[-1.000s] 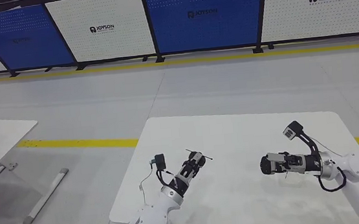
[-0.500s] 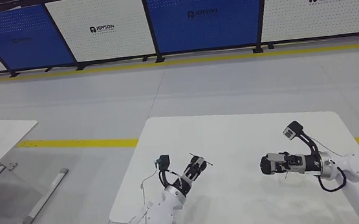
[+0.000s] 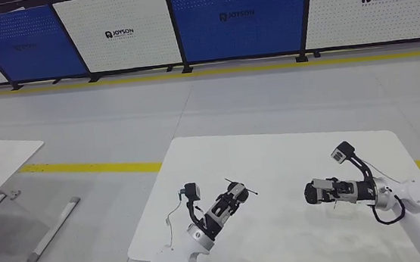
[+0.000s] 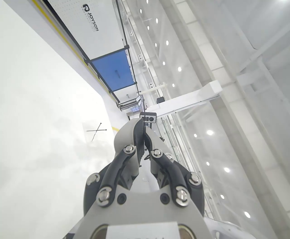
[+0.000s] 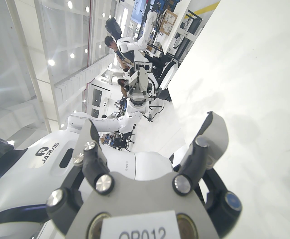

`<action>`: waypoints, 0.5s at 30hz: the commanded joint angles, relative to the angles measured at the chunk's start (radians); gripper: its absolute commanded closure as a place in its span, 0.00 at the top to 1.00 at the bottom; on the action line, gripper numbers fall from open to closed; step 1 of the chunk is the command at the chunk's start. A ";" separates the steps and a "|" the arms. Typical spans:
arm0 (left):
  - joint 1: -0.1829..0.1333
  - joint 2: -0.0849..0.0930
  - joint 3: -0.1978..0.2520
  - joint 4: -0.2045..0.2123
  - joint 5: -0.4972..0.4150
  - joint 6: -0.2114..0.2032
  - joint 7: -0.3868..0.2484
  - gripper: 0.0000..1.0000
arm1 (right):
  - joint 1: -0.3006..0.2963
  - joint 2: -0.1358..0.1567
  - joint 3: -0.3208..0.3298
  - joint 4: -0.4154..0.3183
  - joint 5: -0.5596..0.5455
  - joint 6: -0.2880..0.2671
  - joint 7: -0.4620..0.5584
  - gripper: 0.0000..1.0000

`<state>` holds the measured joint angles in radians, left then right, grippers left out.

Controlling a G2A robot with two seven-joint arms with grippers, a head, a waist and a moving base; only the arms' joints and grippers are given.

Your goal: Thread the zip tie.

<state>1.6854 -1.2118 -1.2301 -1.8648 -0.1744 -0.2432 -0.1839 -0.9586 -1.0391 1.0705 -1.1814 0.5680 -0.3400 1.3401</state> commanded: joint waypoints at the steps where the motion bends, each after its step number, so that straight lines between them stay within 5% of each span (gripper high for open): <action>1: -0.002 0.000 0.001 0.003 0.003 0.003 0.003 0.00 | 0.000 0.000 0.000 0.000 0.000 0.000 0.000 1.00; 6: -0.035 -0.003 0.031 0.054 0.104 0.075 0.039 0.00 | 0.000 0.000 0.000 0.000 0.000 0.000 0.000 1.00; 15: -0.043 -0.005 0.041 0.059 0.114 0.068 0.062 0.00 | 0.000 0.000 0.000 0.000 0.000 0.000 0.000 1.00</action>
<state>1.6425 -1.2170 -1.1895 -1.8060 -0.0606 -0.1753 -0.1222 -0.9586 -1.0391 1.0705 -1.1814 0.5680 -0.3400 1.3401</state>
